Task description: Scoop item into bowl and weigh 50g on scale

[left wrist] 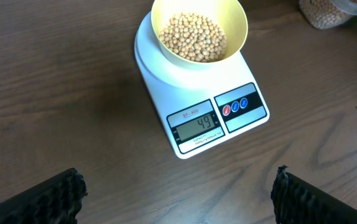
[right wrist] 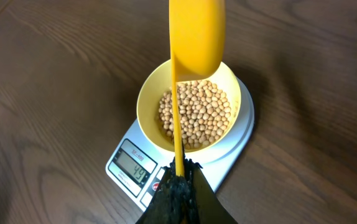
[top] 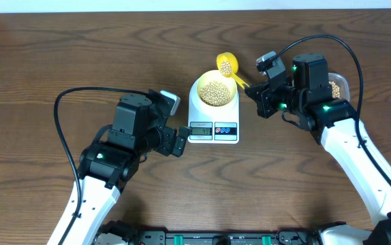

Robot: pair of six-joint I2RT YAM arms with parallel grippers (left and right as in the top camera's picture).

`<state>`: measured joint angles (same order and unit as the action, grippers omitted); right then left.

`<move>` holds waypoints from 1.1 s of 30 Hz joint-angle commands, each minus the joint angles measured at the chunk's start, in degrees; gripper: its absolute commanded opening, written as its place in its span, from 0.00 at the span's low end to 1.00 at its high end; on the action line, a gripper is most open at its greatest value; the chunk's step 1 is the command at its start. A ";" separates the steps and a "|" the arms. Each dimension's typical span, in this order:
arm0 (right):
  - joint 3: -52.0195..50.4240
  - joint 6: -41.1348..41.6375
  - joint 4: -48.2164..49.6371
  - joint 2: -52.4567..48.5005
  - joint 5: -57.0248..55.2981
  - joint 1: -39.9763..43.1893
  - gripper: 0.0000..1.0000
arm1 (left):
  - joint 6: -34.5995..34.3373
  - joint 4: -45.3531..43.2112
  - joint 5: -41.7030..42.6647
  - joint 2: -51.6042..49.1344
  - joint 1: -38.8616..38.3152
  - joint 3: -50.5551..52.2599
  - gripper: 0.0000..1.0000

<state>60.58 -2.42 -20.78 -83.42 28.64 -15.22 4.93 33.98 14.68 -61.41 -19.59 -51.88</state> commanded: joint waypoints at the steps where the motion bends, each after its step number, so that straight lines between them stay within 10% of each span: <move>1: 0.00 -0.31 0.24 -0.17 0.24 -0.20 0.01 | 0.39 -0.24 -0.37 0.00 0.28 0.02 0.98; 33: 0.00 -3.08 0.24 -0.17 1.27 -0.42 0.01 | 0.39 -0.24 -0.37 0.00 0.28 0.02 0.98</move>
<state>60.58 -4.21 -20.64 -83.42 28.88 -15.25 4.93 33.98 14.68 -61.41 -19.59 -51.88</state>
